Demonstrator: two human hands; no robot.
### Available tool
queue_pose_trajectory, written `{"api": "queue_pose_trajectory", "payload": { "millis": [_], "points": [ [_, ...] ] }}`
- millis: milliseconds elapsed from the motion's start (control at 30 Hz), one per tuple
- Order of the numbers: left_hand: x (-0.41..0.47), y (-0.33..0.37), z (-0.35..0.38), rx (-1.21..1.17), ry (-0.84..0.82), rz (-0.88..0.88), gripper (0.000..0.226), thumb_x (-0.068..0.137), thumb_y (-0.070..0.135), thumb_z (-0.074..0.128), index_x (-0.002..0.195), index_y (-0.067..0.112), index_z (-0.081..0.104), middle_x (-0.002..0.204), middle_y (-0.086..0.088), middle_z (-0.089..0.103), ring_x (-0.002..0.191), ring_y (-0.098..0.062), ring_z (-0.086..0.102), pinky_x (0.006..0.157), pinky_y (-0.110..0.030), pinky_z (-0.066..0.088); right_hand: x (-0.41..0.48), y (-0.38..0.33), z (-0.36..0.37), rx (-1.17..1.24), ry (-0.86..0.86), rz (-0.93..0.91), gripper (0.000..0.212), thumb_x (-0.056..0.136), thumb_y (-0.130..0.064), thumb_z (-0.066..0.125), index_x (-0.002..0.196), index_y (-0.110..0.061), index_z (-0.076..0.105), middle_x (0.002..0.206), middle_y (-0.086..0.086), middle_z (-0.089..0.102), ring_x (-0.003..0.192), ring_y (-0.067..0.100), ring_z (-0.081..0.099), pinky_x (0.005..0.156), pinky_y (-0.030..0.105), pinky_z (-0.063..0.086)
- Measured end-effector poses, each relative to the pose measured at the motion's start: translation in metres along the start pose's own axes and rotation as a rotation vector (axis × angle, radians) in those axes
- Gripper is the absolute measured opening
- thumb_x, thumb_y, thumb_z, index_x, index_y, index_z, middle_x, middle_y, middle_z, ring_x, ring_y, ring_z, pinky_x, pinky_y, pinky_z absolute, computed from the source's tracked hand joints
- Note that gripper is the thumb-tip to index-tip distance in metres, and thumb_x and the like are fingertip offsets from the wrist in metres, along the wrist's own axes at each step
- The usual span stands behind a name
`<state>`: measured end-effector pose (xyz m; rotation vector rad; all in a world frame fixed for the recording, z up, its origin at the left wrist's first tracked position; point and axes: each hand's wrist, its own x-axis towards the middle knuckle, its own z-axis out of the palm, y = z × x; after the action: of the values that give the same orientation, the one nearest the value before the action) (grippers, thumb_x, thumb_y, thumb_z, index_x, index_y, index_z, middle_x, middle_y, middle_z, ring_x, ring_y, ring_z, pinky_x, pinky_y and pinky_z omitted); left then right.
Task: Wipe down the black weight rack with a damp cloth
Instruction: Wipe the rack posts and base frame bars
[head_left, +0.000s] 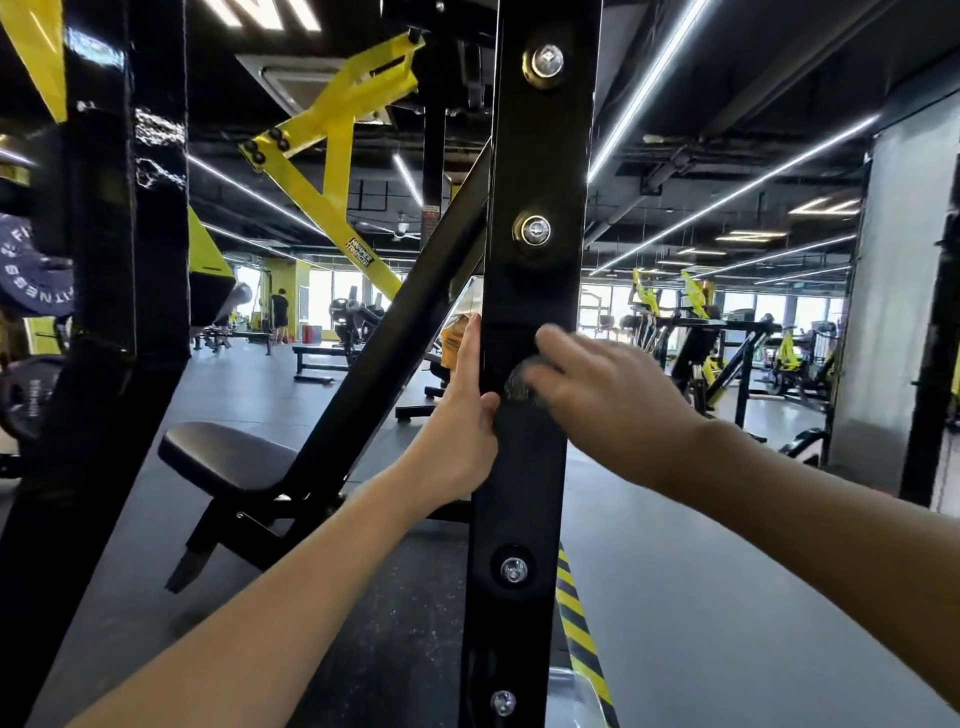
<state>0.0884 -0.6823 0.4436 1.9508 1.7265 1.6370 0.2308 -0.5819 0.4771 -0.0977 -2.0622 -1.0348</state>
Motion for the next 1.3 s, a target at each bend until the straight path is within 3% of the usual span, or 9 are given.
{"api": "queue_pose_trajectory", "payload": {
  "millis": [100, 233, 400, 500, 633, 767, 900, 1167, 1300],
  "points": [
    [0.000, -0.001, 0.000, 0.012, -0.004, 0.007, 0.084, 0.102, -0.006, 0.039, 0.154, 0.032, -0.015, 0.139, 0.002, 0.048, 0.072, 0.012, 0.058, 0.061, -0.004, 0.044, 0.004, -0.008, 0.002, 0.093, 0.070, 0.263, 0.010, 0.080, 0.003, 0.064, 0.086, -0.004, 0.066, 0.090, 0.010, 0.051, 0.063, 0.026, 0.054, 0.046, 0.034, 0.045],
    [-0.001, 0.000, -0.002, 0.050, 0.016, 0.015, 0.086, 0.101, -0.006, 0.041, 0.154, 0.030, -0.017, 0.147, -0.031, 0.040, 0.109, -0.008, 0.063, 0.078, -0.026, 0.047, -0.004, -0.016, 0.007, 0.028, 0.007, 0.000, 0.011, 0.083, -0.002, 0.055, 0.085, -0.006, 0.065, 0.094, 0.010, 0.054, 0.064, 0.026, 0.053, 0.048, 0.034, 0.044],
    [-0.002, 0.004, 0.000, 0.031, -0.007, -0.010, 0.086, 0.101, -0.007, 0.039, 0.153, 0.033, -0.018, 0.154, -0.023, 0.032, 0.058, 0.016, 0.056, 0.055, -0.002, 0.042, 0.001, -0.018, 0.005, 0.111, 0.082, 0.281, 0.010, 0.079, 0.003, 0.067, 0.084, -0.003, 0.063, 0.089, 0.010, 0.050, 0.061, 0.025, 0.050, 0.045, 0.031, 0.041],
    [-0.002, 0.000, 0.000, 0.024, 0.021, 0.013, 0.086, 0.101, -0.006, 0.040, 0.153, 0.032, -0.018, 0.160, -0.017, 0.023, 0.093, -0.008, 0.065, 0.075, -0.021, 0.048, -0.003, -0.011, 0.005, 0.040, -0.018, 0.026, 0.010, 0.081, 0.002, 0.066, 0.087, -0.005, 0.063, 0.092, 0.009, 0.049, 0.063, 0.025, 0.051, 0.049, 0.031, 0.041],
    [0.001, -0.007, 0.001, 0.033, 0.038, 0.030, 0.087, 0.102, -0.005, 0.039, 0.154, 0.036, -0.017, 0.164, -0.006, 0.017, 0.127, -0.037, 0.048, 0.091, -0.020, 0.044, 0.004, -0.009, -0.002, 0.116, 0.063, 0.310, 0.012, 0.078, 0.005, 0.065, 0.087, -0.003, 0.064, 0.091, 0.011, 0.052, 0.063, 0.026, 0.054, 0.046, 0.035, 0.047],
    [0.002, -0.013, 0.002, 0.074, 0.038, 0.037, 0.087, 0.102, -0.003, 0.039, 0.153, 0.039, -0.018, 0.167, -0.004, 0.008, 0.137, -0.041, 0.039, 0.102, -0.032, 0.043, -0.008, -0.019, 0.003, 0.047, -0.035, 0.043, 0.011, 0.080, 0.001, 0.060, 0.087, -0.006, 0.064, 0.092, 0.010, 0.052, 0.063, 0.026, 0.052, 0.046, 0.032, 0.043],
    [0.002, -0.014, 0.003, 0.059, 0.032, 0.027, 0.086, 0.103, -0.003, 0.038, 0.152, 0.040, -0.019, 0.166, 0.001, 0.003, 0.145, -0.026, 0.031, 0.105, -0.028, 0.039, 0.001, -0.012, -0.005, 0.150, 0.083, 0.393, 0.011, 0.079, 0.004, 0.066, 0.088, -0.003, 0.064, 0.089, 0.010, 0.051, 0.061, 0.026, 0.053, 0.043, 0.033, 0.045],
    [0.005, -0.020, 0.004, 0.042, 0.029, 0.044, 0.084, 0.103, 0.002, 0.037, 0.152, 0.043, -0.019, 0.166, 0.004, 0.008, 0.143, -0.026, 0.035, 0.114, -0.045, 0.038, 0.001, -0.012, -0.008, 0.166, 0.011, 0.381, 0.014, 0.079, 0.004, 0.067, 0.090, -0.004, 0.064, 0.095, 0.010, 0.052, 0.065, 0.028, 0.057, 0.045, 0.037, 0.050],
    [0.005, -0.023, 0.004, 0.026, 0.029, 0.044, 0.084, 0.103, 0.000, 0.037, 0.152, 0.043, -0.015, 0.166, 0.003, 0.009, 0.149, -0.020, 0.027, 0.117, -0.040, 0.035, -0.016, -0.028, 0.002, 0.168, -0.126, 0.102, 0.016, 0.076, 0.000, 0.071, 0.087, -0.008, 0.063, 0.093, 0.007, 0.047, 0.063, 0.025, 0.055, 0.042, 0.033, 0.043]
  ]
}}
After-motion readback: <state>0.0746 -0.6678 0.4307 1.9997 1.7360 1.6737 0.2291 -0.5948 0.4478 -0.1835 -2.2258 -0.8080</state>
